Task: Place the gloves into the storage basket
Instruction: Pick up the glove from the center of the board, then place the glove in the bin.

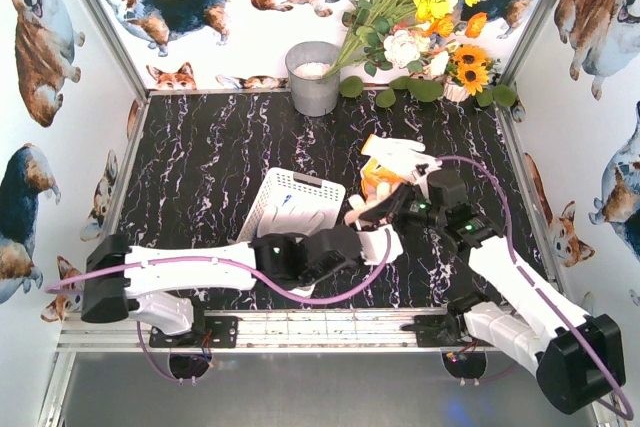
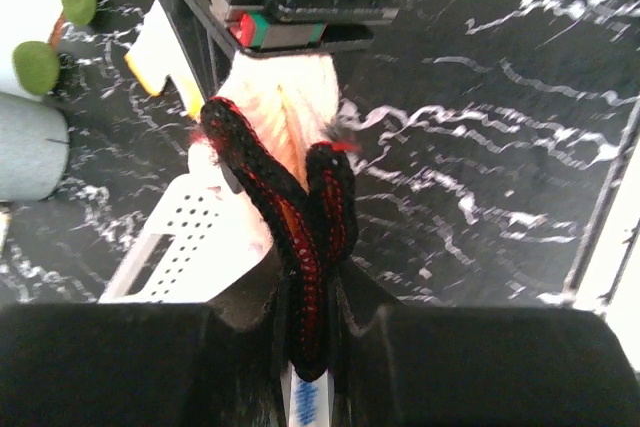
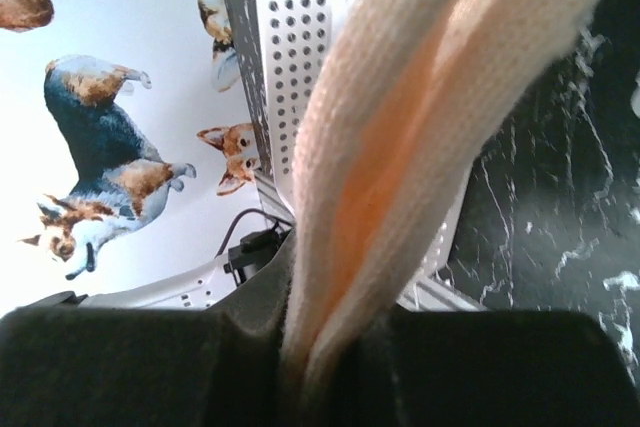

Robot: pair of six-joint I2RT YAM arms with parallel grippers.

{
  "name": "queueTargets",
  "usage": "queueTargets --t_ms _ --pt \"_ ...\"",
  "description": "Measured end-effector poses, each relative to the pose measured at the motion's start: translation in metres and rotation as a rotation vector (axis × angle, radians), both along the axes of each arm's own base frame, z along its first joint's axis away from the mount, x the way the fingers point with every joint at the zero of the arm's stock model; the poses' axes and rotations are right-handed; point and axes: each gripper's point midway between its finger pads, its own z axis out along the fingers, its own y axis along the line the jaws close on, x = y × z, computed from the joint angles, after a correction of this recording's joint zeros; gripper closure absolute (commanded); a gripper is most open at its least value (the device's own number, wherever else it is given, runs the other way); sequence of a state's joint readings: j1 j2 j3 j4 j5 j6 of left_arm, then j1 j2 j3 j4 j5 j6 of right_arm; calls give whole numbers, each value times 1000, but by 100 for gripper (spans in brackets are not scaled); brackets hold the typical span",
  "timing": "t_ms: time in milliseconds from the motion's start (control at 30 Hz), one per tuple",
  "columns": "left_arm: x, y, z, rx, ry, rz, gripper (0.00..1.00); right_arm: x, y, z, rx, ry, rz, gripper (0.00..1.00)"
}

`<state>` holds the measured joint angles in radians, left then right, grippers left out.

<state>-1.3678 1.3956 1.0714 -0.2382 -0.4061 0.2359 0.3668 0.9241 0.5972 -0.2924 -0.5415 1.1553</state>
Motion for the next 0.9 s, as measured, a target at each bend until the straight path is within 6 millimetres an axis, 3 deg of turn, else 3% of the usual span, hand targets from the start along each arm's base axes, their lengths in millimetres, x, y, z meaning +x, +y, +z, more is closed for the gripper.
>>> queueTargets --t_ms 200,333,700,900 --pt "25 44 13 103 -67 7 100 16 28 16 -31 -136 -3 100" --pt "34 75 8 205 -86 6 100 27 55 18 -64 -206 15 100" --pt "60 157 -29 549 -91 86 100 54 127 -14 -202 -341 57 100" --pt "64 184 -39 643 -95 92 100 62 153 -23 -208 -374 65 100"
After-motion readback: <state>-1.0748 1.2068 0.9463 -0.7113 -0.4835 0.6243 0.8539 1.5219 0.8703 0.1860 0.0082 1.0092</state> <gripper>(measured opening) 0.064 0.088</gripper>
